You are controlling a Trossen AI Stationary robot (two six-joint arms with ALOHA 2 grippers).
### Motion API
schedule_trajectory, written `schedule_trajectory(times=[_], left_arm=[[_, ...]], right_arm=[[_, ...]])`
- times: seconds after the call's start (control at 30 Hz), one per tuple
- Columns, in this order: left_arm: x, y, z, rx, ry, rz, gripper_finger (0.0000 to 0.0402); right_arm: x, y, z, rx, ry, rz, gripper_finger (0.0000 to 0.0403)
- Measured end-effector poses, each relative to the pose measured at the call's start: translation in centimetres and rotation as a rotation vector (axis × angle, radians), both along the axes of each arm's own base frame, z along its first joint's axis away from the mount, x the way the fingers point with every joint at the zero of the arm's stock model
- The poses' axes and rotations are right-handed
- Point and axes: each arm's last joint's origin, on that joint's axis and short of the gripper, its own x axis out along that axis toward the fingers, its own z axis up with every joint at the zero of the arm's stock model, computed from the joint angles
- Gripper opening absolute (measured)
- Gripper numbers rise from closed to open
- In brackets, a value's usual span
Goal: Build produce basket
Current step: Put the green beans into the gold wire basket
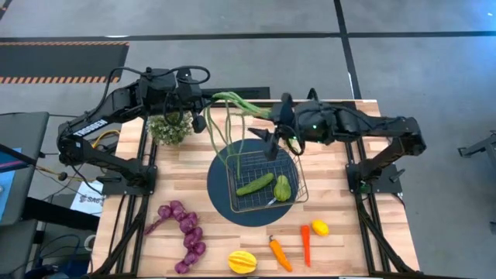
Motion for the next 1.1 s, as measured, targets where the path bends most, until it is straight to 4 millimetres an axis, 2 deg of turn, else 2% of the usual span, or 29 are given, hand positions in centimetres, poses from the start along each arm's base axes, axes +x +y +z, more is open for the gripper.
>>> schedule_trajectory(times=[0.2, 0.53, 0.83, 1.1], left_arm=[[0.0, 0.0, 0.0, -0.011, -0.005, 0.0, 0.0], [0.0, -0.1, 0.0, -0.034, -0.009, -0.022, 0.0], [0.1, -0.1, -0.1, -0.035, -0.006, -0.024, 0.0], [1.8, 0.4, -1.1, -0.048, 0.038, -0.055, 0.0]], right_arm=[[-0.2, -0.6, 0.2, -0.043, -0.005, -0.09, 0.0224], [-0.1, -3.3, 0.1, -0.087, 0.008, -0.213, 0.0223], [0.2, -4.7, 2.4, -0.216, -0.16, -0.234, 0.0222], [0.2, -5.3, 3.4, -0.246, -0.252, -0.206, 0.0221]])
